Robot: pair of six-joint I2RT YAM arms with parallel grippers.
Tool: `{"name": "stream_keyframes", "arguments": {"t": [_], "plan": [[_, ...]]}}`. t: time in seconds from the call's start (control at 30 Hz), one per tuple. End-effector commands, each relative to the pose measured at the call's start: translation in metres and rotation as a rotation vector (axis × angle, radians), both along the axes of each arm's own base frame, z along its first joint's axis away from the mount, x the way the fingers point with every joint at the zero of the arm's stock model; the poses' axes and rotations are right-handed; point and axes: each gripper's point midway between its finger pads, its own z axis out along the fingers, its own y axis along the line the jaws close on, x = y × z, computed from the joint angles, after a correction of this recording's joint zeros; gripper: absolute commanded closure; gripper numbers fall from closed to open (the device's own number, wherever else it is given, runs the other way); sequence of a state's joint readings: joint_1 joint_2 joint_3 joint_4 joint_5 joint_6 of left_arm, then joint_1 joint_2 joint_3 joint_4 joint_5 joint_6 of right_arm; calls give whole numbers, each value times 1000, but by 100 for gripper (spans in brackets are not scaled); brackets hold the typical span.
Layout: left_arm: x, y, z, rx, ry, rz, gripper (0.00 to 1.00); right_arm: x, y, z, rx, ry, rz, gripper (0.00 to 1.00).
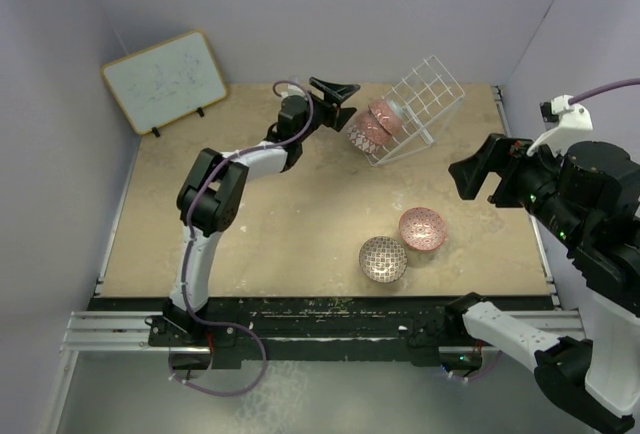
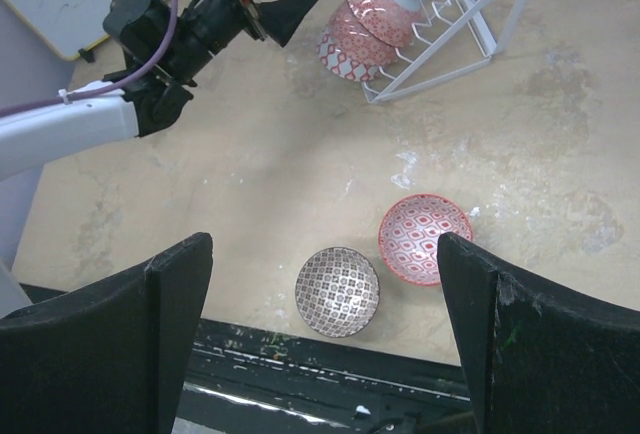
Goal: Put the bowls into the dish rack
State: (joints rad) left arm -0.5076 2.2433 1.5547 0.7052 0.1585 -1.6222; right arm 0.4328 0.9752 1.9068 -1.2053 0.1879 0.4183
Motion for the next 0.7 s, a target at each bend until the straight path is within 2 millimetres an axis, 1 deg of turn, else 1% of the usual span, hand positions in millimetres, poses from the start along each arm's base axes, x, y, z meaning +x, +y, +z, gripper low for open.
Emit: {"name": "stream_keyframes", "arguments": {"t": [0.0, 0.13, 0.2, 0.3, 0.43, 0.6, 0.67], "plan": [[-17, 2, 70, 6, -172, -48, 16, 4, 6, 11, 19, -44, 22, 5], [-25, 2, 85, 30, -227, -67, 10, 3, 4, 12, 19, -48, 18, 4], [-30, 1, 92, 55, -269, -81, 1, 3, 5, 12, 20, -48, 20, 5], [-38, -1, 97, 69, -316, -116, 1, 2, 5, 13, 23, -51, 25, 5], [-49, -1, 96, 110, -361, -146, 1, 2, 5, 12, 26, -54, 25, 5], [-68, 4, 84, 169, -368, -189, 1, -1, 4, 13, 29, -59, 23, 4], [-74, 7, 76, 195, -362, -201, 4, -2, 3, 12, 29, -57, 23, 4]]}}
